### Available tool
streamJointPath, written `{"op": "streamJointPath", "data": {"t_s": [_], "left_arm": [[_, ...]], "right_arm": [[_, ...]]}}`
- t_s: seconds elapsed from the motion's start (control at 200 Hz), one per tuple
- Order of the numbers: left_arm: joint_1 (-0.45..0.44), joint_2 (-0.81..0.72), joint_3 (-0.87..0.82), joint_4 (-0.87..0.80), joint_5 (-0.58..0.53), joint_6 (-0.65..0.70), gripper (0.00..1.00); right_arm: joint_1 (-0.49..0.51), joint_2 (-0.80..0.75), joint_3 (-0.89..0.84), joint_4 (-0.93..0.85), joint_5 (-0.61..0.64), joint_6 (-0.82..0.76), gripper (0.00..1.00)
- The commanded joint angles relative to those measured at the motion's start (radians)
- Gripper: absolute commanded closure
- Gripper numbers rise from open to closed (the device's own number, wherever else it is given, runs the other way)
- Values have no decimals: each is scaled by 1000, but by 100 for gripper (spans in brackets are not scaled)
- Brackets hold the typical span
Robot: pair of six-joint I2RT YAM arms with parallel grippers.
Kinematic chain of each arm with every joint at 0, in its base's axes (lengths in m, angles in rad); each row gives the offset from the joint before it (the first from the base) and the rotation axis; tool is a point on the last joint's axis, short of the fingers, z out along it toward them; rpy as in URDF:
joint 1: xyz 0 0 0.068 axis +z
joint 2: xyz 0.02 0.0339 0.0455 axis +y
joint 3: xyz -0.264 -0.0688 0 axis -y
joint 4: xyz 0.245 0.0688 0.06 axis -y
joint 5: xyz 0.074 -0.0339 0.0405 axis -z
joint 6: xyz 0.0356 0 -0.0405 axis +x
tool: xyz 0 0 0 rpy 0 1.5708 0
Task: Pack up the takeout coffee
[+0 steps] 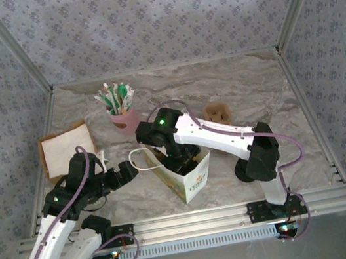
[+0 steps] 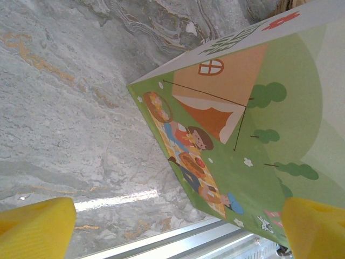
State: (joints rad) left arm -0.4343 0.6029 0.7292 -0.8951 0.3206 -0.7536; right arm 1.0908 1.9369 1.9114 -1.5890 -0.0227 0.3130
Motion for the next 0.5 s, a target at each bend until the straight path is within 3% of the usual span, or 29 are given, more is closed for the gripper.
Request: {"op": "streamJointPath", "data": {"t_s": [0.0, 0.495], "left_arm": [[-6, -11, 15, -16, -11, -4, 2], [-6, -9, 17, -16, -11, -1, 2]], "right_arm": [[2, -26, -9, -8, 12, -12, 31], [3, -30, -2, -5, 25, -9, 31]]}}
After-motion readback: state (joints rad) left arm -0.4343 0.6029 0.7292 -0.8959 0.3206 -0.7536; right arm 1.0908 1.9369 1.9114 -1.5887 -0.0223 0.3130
